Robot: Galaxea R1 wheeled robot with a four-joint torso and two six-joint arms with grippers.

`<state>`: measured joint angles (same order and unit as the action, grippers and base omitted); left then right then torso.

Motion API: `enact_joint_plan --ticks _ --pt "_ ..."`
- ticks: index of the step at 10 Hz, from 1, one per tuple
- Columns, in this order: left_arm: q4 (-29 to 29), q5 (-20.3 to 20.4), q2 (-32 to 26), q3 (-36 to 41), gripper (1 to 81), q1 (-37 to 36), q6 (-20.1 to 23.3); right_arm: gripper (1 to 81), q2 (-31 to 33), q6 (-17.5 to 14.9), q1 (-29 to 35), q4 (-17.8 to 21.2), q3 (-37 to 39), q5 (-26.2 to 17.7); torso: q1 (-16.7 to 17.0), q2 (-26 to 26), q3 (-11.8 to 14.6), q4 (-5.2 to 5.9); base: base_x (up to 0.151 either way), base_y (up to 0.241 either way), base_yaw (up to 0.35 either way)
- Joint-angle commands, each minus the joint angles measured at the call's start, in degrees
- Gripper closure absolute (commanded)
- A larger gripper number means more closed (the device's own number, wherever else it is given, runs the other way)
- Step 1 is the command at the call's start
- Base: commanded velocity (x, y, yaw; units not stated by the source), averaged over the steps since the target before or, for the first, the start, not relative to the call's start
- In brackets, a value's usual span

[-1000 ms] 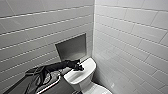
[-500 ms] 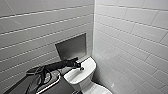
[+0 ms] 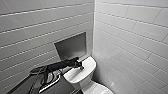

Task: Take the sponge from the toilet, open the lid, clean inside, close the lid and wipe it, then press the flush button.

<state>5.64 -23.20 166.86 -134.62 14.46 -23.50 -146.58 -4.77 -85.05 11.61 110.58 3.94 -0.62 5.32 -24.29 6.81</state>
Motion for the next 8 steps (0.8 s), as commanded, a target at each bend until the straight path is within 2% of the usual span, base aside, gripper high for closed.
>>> enact_joint_plan --ticks 1,3,5,6,8 --pt "-1.07 -0.88 0.4 -0.47 81.1 -10.28 0.04 81.1 1.0 0.02 0.63 0.96 -1.87 -4.46 0.0 0.0 0.02 0.0 0.0 0.0 0.0" --pt "-3.97 -0.97 2.5 -3.88 81.1 -10.28 0.04 81.1 0.56 0.02 0.54 0.96 -1.61 -4.46 0.0 0.0 0.02 0.0 0.0 0.0 0.0" --pt "-4.5 -0.97 3.66 -5.39 81.1 -10.28 0.04 81.1 0.47 -0.07 0.36 0.88 -1.52 -4.46 0.0 0.0 -4.24 0.0 0.0 0.0 0.0" --pt "-4.59 -0.97 3.92 -5.48 81.1 -10.28 0.04 81.1 0.38 -0.06 0.45 0.88 -1.52 -4.46 0.0 0.0 -0.44 0.0 0.0 0.0 0.0" --pt "-4.59 -0.97 4.09 -5.48 81.1 -9.4 0.12 81.1 0.12 -0.07 0.54 0.96 -1.52 -4.46 -0.02 -0.02 -1.22 0.0 0.0 0.0 0.0"
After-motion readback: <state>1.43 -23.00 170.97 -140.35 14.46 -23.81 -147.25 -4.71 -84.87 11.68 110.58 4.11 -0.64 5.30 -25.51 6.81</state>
